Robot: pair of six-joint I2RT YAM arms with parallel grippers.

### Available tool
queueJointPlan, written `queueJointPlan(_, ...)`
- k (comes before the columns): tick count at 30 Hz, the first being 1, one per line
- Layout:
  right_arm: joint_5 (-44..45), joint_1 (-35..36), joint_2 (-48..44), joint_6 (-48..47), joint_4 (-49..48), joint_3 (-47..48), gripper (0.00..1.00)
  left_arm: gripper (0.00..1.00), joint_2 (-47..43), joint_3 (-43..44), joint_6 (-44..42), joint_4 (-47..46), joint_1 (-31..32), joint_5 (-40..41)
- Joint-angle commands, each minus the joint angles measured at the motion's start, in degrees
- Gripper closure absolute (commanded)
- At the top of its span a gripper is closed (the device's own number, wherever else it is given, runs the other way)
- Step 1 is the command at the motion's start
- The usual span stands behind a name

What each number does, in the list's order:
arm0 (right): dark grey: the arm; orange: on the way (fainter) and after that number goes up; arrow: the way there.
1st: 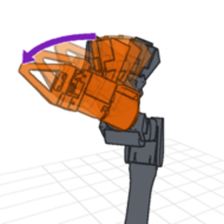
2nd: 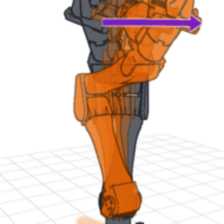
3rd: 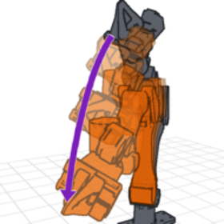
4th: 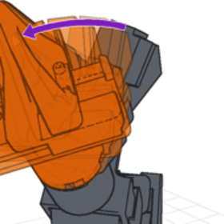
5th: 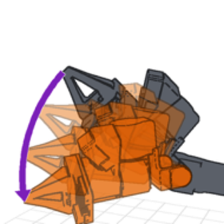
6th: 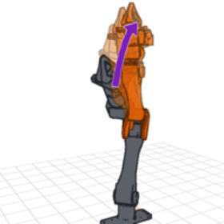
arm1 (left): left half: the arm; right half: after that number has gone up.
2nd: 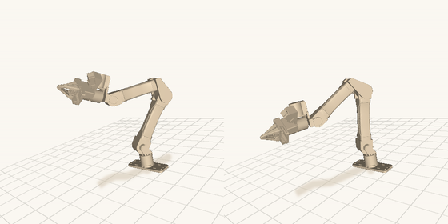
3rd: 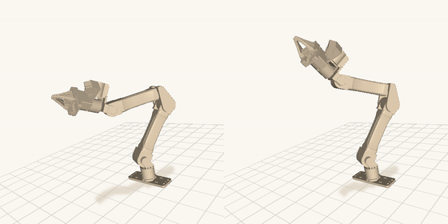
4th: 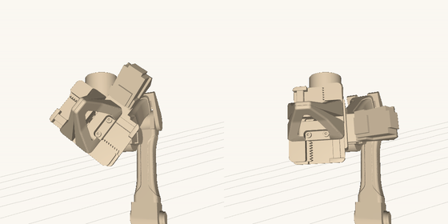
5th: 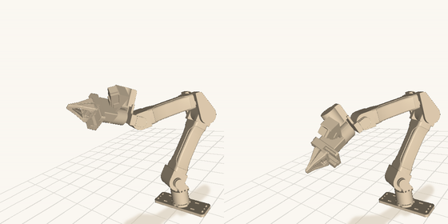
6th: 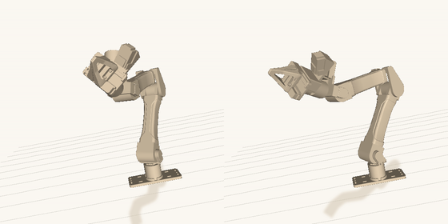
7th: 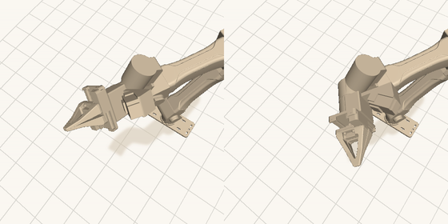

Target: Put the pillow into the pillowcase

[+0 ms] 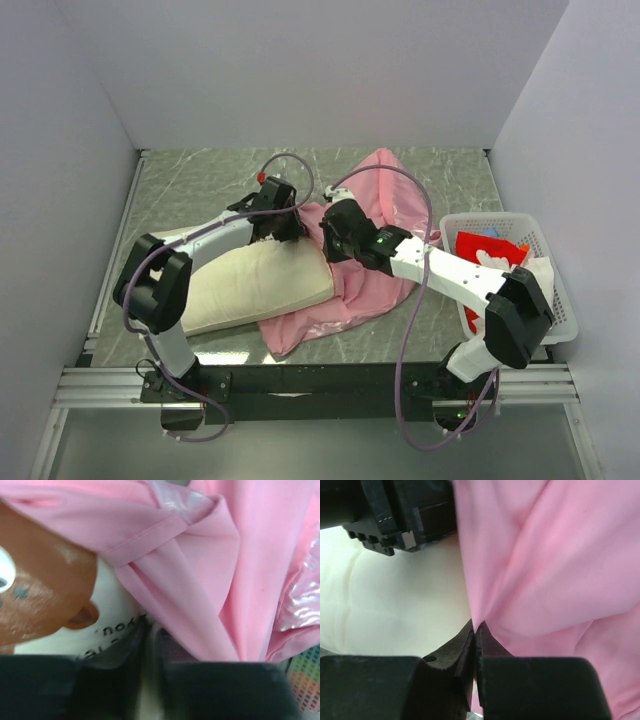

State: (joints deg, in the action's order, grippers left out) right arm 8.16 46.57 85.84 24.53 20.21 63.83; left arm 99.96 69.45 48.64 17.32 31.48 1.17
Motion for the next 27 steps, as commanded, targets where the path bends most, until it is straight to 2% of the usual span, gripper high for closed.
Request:
queueJointPlan(1, 0.3, -0.5, 0.2, -1.0, 3.3, 4.8, 0.90, 0.52, -4.7, 0.9, -3.3, -6.3, -0.6, 0.0)
queueJointPlan(2, 0.3, -0.9, 0.5, -0.9, 3.3, 5.0, 0.90, 0.35, -6.3, -0.5, -4.5, -5.6, -0.3, 0.7)
queueJointPlan(4, -0.2, -2.4, 0.8, -0.5, 2.7, 4.6, 0.87, 0.22, -11.4, -1.9, -5.7, -1.6, -0.2, 3.3)
queueJointPlan(5, -0.6, -2.9, 0.8, -0.5, 2.6, 4.5, 0.87, 0.19, -13.1, -3.3, -6.9, 0.0, -0.2, 4.3)
queueJointPlan(8, 0.2, -3.4, 0.8, -0.5, 2.5, 4.6, 0.80, 0.18, -19.7, -6.9, -9.3, 5.5, 1.6, 8.0)
queueJointPlan(10, 1.1, -3.3, 0.6, -0.5, 2.8, 4.9, 0.72, 0.18, -22.9, -8.5, -9.5, 9.9, 4.5, 11.4)
queueJointPlan(15, 2.9, -3.1, -3.6, 0.9, 4.1, 2.2, 0.45, 0.19, -28.4, -16.2, -9.4, 11.4, 11.4, 11.6)
queueJointPlan(17, 3.1, -2.8, -6.4, 1.3, 3.6, -0.7, 0.35, 0.12, -29.1, -18.3, -9.9, 10.5, 15.4, 10.3)
queueJointPlan(22, 0.4, -1.7, -15.7, 4.7, -0.4, -11.7, 0.35, 0.06, -26.1, -18.4, -11.2, 7.9, 20.7, 11.5)
queueJointPlan(26, -0.9, -0.3, -17.5, 7.0, -3.9, -17.3, 0.41, 0.08, -23.0, -17.4, -11.5, 5.7, 22.3, 12.9)
queueJointPlan(27, -1.8, -0.4, -16.8, 7.4, -6.2, -18.9, 0.42, 0.11, -22.3, -17.5, -11.5, 4.4, 22.5, 12.9)
